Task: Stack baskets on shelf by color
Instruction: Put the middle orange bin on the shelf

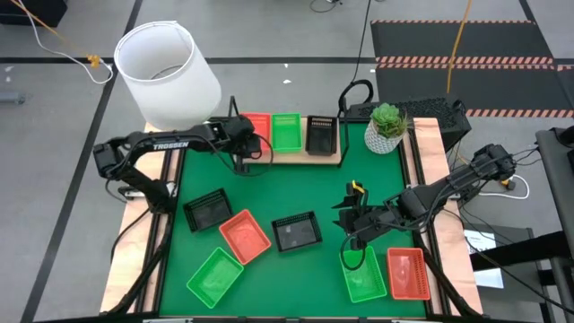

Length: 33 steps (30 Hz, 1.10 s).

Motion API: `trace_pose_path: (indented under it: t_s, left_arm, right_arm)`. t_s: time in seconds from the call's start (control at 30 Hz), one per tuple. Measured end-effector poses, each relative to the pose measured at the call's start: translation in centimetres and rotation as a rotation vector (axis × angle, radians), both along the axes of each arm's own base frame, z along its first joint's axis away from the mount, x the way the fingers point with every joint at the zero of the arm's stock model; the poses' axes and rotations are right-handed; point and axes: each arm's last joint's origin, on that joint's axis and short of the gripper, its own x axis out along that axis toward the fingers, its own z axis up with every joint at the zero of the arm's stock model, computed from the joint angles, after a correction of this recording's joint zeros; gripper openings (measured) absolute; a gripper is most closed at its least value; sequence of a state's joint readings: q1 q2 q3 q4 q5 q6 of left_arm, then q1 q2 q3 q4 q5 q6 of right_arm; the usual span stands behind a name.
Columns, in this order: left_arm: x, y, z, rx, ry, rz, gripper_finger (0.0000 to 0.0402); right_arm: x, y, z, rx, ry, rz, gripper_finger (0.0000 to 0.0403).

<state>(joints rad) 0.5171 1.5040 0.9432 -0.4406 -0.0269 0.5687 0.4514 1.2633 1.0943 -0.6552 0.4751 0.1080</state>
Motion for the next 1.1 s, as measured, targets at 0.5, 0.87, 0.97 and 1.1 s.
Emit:
trace_pose_path:
  t_s: [0.5,0.87,0.97,1.1]
  left_arm:
    - [-0.05,0.05,-0.01,0.016,0.012,0.019,0.0022]
    - [-0.15,0.17,-0.01,0.044,0.029,0.066,0.0072]
    - [-0.17,0.18,-0.01,0.051,0.033,0.067,0.0085]
    - [-0.15,0.15,-0.01,0.056,0.035,0.071,0.0103]
  right_arm:
    - [0.00,0.00,0.00,-0.005,0.001,0.005,0.0180]
    - [0.00,0.00,0.00,-0.005,0.001,0.005,0.0180]
    - [0.00,0.00,0.00,-0.005,0.001,0.005,0.0180]
    - [0.00,0.00,0.00,-0.005,0.001,0.005,0.0180]
